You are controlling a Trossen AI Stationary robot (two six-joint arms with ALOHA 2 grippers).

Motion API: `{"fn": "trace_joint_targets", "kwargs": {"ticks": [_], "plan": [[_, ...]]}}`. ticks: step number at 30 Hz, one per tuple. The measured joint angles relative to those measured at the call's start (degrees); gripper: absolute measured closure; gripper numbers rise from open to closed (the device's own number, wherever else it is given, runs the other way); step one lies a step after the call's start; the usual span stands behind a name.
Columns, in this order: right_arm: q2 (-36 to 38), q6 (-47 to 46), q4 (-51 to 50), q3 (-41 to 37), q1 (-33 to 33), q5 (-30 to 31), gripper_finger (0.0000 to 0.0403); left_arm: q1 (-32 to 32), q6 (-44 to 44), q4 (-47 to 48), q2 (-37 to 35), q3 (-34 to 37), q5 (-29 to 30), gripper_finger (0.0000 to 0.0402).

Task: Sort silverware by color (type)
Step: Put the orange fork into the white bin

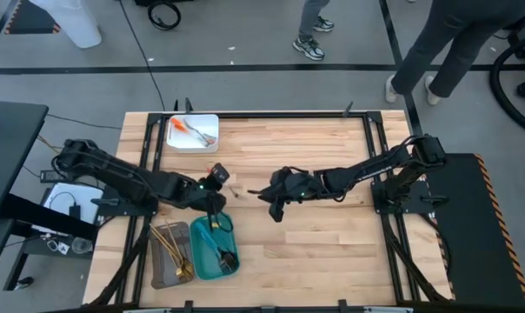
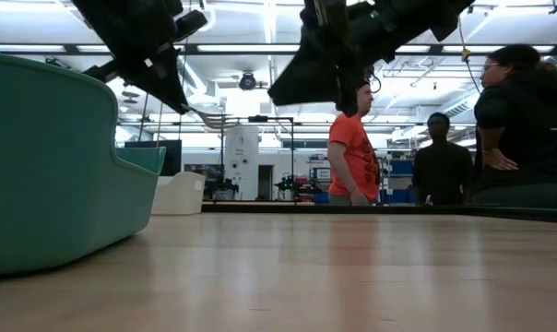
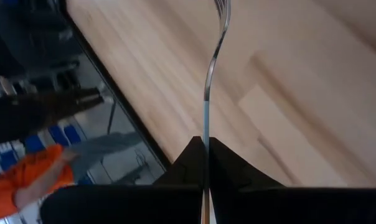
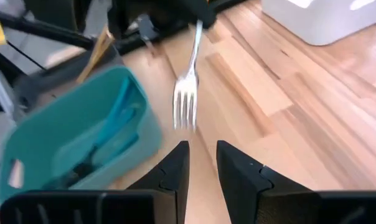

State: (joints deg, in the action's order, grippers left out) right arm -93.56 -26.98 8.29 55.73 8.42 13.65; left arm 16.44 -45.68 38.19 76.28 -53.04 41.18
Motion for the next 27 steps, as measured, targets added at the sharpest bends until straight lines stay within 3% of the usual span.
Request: {"fn": "trace_joint_targets", "kwargs": {"ticks": [7, 27], "plan": [[0.0, -2.7, -1.1, -1.6, 0.3, 0.0, 0.0312, -4.7, -0.5, 4.0, -0.4, 0.1, 1.5, 0.039], [0.0, 0.2, -2.8, -2.8, 2.0, 0.3, 0.0312, -18.4, -4.5, -2.6, -7.0, 6.7, 2.4, 0.039]]}}
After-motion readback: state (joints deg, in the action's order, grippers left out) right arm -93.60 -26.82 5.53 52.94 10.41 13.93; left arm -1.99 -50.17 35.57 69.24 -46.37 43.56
